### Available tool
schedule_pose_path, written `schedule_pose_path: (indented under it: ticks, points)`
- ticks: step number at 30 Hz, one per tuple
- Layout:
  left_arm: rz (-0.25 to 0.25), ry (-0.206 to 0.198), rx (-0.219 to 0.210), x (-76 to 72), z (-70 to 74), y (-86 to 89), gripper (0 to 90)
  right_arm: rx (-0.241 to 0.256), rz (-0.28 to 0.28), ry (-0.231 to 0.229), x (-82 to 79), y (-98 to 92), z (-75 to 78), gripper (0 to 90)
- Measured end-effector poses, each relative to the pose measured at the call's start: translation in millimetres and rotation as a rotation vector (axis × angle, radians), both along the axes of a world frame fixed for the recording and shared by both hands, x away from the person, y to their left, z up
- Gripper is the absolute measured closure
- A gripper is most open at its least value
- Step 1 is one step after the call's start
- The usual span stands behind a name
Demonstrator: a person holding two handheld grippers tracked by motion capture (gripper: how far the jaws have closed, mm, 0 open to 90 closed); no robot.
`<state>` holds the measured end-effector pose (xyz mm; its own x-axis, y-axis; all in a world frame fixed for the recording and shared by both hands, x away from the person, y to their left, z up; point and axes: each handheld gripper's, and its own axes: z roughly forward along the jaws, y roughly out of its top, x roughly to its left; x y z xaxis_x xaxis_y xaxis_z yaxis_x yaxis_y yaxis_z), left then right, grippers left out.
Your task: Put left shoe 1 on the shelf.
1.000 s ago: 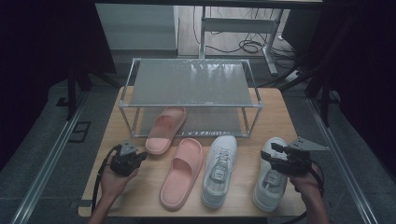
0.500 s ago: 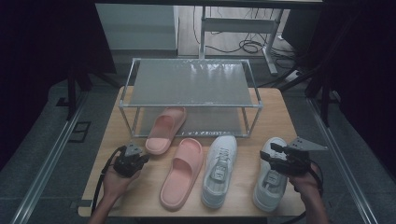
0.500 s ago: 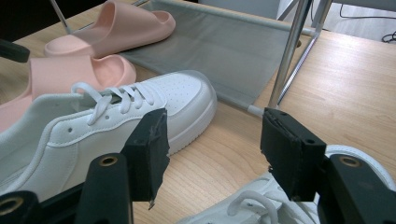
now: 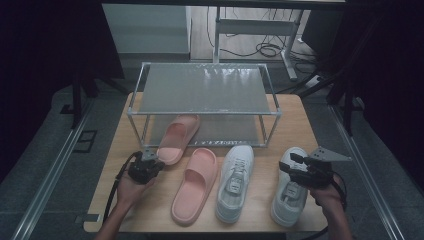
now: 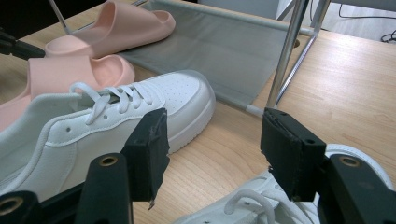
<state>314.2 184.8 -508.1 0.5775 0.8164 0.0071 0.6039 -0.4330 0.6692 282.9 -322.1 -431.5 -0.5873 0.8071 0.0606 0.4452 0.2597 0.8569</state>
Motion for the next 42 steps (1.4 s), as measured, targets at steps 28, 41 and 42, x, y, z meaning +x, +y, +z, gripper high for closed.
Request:
schedule_pose_path:
  ticks: [28,41,42]
  points:
    - [-0.016,0.013,0.032,30.6,0.2,-23.6,90.0,0.002,0.003,0.0,0.1,-0.3,0.1,42.1]
    - [-0.007,0.008,0.028,54.4,-2.7,-38.3,90.0,0.002,0.001,0.0,0.1,-0.8,0.2,42.1]
    - [0.001,0.009,0.022,55.6,-3.5,-40.0,90.0,0.001,0.001,-0.001,0.1,-0.8,0.2,42.1]
